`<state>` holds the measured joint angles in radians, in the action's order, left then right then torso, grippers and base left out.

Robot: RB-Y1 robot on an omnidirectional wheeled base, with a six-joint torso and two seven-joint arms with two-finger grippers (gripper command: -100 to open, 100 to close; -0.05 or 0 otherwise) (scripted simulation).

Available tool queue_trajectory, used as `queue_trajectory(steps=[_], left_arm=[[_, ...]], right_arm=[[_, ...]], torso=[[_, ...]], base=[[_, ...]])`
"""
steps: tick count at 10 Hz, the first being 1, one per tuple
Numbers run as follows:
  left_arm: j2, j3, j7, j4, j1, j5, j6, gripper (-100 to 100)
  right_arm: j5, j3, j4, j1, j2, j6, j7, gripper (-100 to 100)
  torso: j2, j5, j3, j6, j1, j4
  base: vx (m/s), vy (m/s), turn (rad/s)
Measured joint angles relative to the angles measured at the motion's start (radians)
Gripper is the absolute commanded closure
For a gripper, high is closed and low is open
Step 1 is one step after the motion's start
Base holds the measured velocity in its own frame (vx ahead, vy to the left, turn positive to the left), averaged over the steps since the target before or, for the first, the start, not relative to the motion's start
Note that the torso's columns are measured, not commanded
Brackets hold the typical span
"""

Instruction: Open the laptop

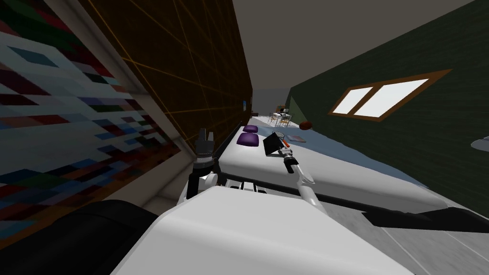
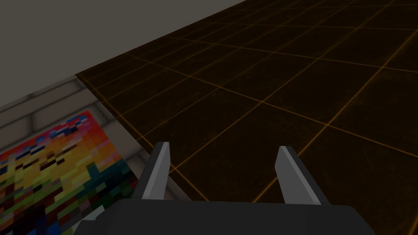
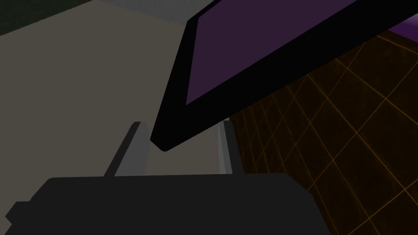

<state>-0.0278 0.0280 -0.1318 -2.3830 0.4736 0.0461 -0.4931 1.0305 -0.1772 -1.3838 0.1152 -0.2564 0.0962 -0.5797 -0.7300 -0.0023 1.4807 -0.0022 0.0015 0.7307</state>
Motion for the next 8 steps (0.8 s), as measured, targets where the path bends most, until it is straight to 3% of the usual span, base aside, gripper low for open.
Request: queue_trajectory(steps=[1,4,5,8], left_arm=[[0.0,0.0,0.0,0.0,0.0,0.0,0.0,0],[0.0,0.0,0.0,0.0,0.0,0.0,0.0,0],[0.0,0.0,0.0,0.0,0.0,0.0,0.0,0],[0.0,0.0,0.0,0.0,0.0,0.0,0.0,0]], right_arm=[[-0.021,0.005,0.004,-0.009,0.0,0.015,0.014,100],[-0.075,-0.046,0.042,-0.042,0.071,0.12,0.017,100],[-0.095,-0.066,0.062,-0.048,0.096,0.159,0.013,-100],[-0.105,-0.039,0.085,0.001,0.051,0.107,0.045,-100]], torso=[[0.0,0.0,0.0,0.0,-0.002,0.001],[0.003,-0.002,0.002,-0.004,-0.001,-0.003],[0.003,-0.003,0.002,-0.005,0.0,-0.003],[-0.012,0.003,-0.007,0.002,0.001,0.008]], base=[[0.094,-0.065,-0.102],[0.092,-0.067,-0.102],[-0.036,-0.037,0.073],[-0.082,-0.006,0.072]])
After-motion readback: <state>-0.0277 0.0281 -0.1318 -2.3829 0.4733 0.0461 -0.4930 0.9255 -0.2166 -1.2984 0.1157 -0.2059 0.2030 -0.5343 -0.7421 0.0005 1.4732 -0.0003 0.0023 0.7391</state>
